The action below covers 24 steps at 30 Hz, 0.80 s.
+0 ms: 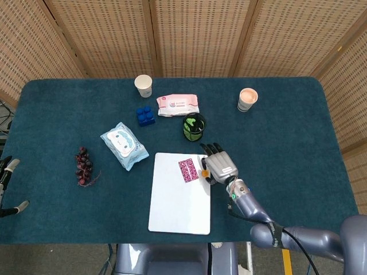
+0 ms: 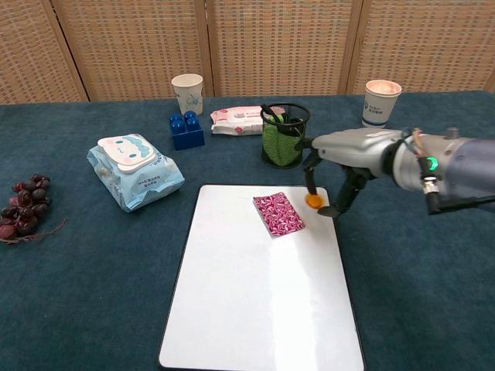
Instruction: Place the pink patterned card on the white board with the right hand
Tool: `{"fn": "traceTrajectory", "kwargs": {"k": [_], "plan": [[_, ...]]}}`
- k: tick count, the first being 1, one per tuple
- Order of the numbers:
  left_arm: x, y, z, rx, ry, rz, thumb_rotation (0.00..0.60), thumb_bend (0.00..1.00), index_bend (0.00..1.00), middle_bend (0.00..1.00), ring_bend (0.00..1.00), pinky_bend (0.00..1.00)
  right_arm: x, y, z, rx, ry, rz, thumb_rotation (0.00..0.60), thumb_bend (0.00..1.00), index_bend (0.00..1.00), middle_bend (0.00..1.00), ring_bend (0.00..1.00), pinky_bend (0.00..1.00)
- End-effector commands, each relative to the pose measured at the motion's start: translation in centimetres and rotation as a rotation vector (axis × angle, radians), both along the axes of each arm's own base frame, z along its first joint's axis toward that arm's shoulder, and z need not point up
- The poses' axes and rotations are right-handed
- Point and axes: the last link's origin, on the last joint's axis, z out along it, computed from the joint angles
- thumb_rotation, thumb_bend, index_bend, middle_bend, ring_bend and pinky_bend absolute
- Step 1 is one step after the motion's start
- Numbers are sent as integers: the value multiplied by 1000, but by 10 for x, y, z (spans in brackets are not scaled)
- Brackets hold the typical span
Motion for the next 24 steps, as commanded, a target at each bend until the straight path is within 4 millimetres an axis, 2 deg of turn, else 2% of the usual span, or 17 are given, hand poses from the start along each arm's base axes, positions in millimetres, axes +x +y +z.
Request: {"fn": "traceTrajectory", "kwargs": {"k": [1,4,10,16,19,21,24], "plan": [[-2,1,1,-4,-7,9,600,0,0,0,0,0,24,-6,-24,6,18,0,600,364,544,0,0,0],[-4,3,2,-6,-13,17,600,0,0,0,0,0,35,-9,-40,3,36,-15,600,363,544,0,0,0],[-7,5,3,-11,-25,26,600,0,0,0,0,0,50,-17,-52,-25,39,-46,600,363,544,0,0,0],[-8,6,5,-11,-31,29,600,0,0,0,0,0,48,-21,-55,-37,71,-65,600,363,543,0,0,0],[-8,7,5,-12,-30,27,600,0,0,0,0,0,46,-20,-55,-27,73,-75,600,361,454,0,0,0],[-7,6,5,-12,-30,25,600,0,0,0,0,0,46,-18,-56,-13,73,-75,600,347,337,0,0,0],[-7,6,4,-12,-32,24,600,0,0,0,0,0,47,-17,-55,-4,79,-68,600,337,276,0,0,0]]}}
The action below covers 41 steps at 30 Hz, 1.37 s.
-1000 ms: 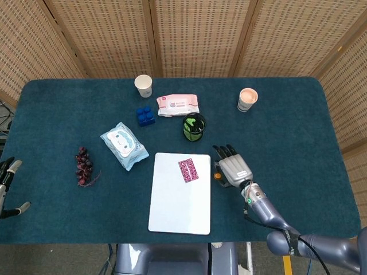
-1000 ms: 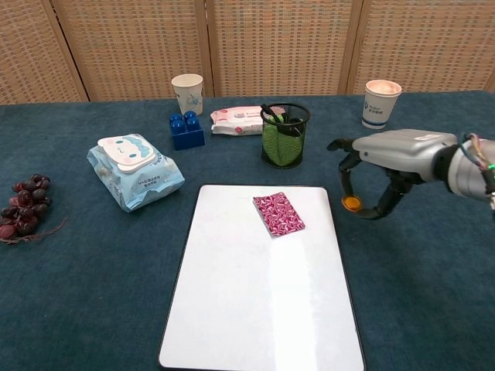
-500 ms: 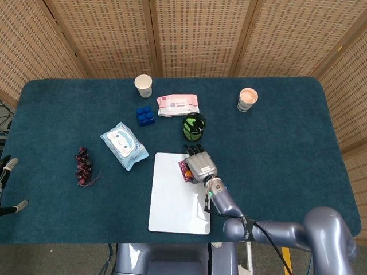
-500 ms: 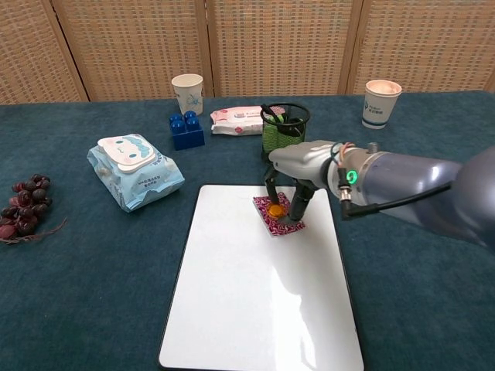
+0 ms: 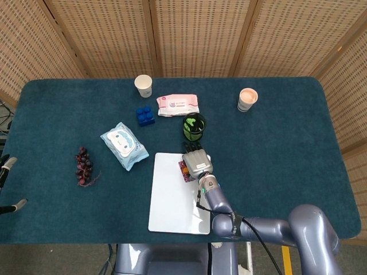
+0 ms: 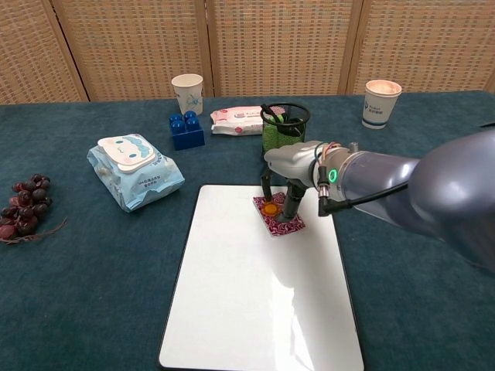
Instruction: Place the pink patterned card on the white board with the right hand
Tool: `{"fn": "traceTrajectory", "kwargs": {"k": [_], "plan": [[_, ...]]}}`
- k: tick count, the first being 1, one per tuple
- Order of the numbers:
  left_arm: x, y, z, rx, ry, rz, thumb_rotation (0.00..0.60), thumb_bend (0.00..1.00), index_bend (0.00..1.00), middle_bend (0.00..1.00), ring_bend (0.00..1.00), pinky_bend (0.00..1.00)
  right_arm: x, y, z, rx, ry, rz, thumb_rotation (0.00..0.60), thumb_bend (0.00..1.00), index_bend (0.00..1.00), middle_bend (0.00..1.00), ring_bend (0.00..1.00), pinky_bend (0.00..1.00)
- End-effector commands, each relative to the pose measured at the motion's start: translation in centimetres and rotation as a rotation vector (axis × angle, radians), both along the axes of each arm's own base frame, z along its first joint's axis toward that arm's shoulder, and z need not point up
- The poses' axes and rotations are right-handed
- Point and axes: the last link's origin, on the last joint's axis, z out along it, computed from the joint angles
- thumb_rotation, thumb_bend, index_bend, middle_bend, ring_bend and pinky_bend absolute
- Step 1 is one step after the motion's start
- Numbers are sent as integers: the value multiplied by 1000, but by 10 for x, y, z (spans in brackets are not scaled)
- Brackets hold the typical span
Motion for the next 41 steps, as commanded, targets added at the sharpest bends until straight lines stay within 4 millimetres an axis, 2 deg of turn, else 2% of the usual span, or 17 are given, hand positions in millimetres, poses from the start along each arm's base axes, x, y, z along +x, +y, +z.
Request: {"fn": "traceTrajectory", "kwargs": {"k": [1,6,12,15,19,22,24,27,28,30,35,37,41], "plan": [[0,0,0,1,-1,0,600,0,0,0,0,0,1,0,1,1,4,4,600,337,269,0,0,0],[0,0,1,2,-4,1,600,0,0,0,0,0,2,0,8,-12,-8,3,600,337,254,0,0,0],[1,-1,3,6,-9,-5,600,0,0,0,0,0,0,4,25,-23,-20,1,600,337,255,0,0,0],[2,-2,3,4,-12,-11,600,0,0,0,0,0,-6,13,42,-28,-9,31,600,337,254,0,0,0],[3,-5,3,3,-14,-22,600,0,0,0,0,0,-22,29,71,-22,8,60,600,337,252,0,0,0],[5,-5,1,-1,-12,-33,600,0,0,0,0,0,-43,44,99,-13,20,85,600,269,205,0,0,0],[5,-5,-2,-11,-5,-40,600,0,0,0,0,0,-68,53,127,-55,53,118,600,133,123,0,0,0],[6,-5,-5,-13,7,-58,600,0,0,0,0,0,-96,65,157,-132,69,157,600,10,27,0,0,0],[7,-6,-6,-9,12,-68,600,0,0,0,0,0,-114,72,173,-179,69,158,600,2,15,0,0,0],[8,-7,-8,3,11,-79,600,0,0,0,0,0,-136,84,192,-230,58,152,600,0,0,0,0,0],[11,-10,-10,30,2,-112,600,0,0,0,0,0,-196,124,229,-342,-25,95,600,0,0,0,0,0],[11,-11,-10,26,6,-117,600,0,0,0,0,0,-211,137,236,-382,-63,82,600,0,0,0,0,0],[12,-12,-10,26,7,-120,600,0,0,0,0,0,-227,152,242,-449,-119,70,600,0,0,0,0,0]]}}
